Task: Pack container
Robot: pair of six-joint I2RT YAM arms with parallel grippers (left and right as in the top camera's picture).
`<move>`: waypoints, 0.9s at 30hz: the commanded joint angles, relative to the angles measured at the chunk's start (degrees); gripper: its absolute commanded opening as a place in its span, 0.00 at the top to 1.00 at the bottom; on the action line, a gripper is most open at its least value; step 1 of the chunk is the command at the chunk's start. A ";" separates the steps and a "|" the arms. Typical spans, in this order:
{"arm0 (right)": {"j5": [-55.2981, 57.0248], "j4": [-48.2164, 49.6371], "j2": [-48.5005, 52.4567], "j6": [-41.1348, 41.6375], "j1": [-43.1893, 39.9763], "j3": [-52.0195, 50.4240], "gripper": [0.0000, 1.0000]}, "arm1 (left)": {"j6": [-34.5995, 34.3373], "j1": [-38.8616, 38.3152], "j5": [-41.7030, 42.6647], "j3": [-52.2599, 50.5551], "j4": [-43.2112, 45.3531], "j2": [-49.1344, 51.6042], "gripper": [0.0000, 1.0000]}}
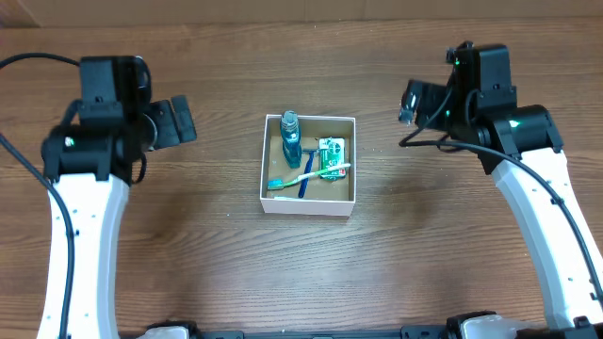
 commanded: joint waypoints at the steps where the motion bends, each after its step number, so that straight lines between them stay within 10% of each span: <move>1: 1.22 2.56 0.07 -0.31 -0.26 1.33 0.00 | -0.13 2.27 6.12 1.05 0.22 4.92 0.00; 8: 4.52 -2.73 -7.58 4.74 -0.24 0.37 0.00 | 3.76 1.90 7.76 0.44 -1.92 -2.51 0.00; 18: 5.97 0.22 -46.69 4.72 1.88 -32.13 0.00 | 1.14 0.87 8.17 -34.82 6.08 -57.40 0.00; 27: 5.95 -3.98 -46.31 4.74 1.88 -32.17 0.00 | -0.13 0.87 8.15 -38.01 -0.24 -59.84 0.00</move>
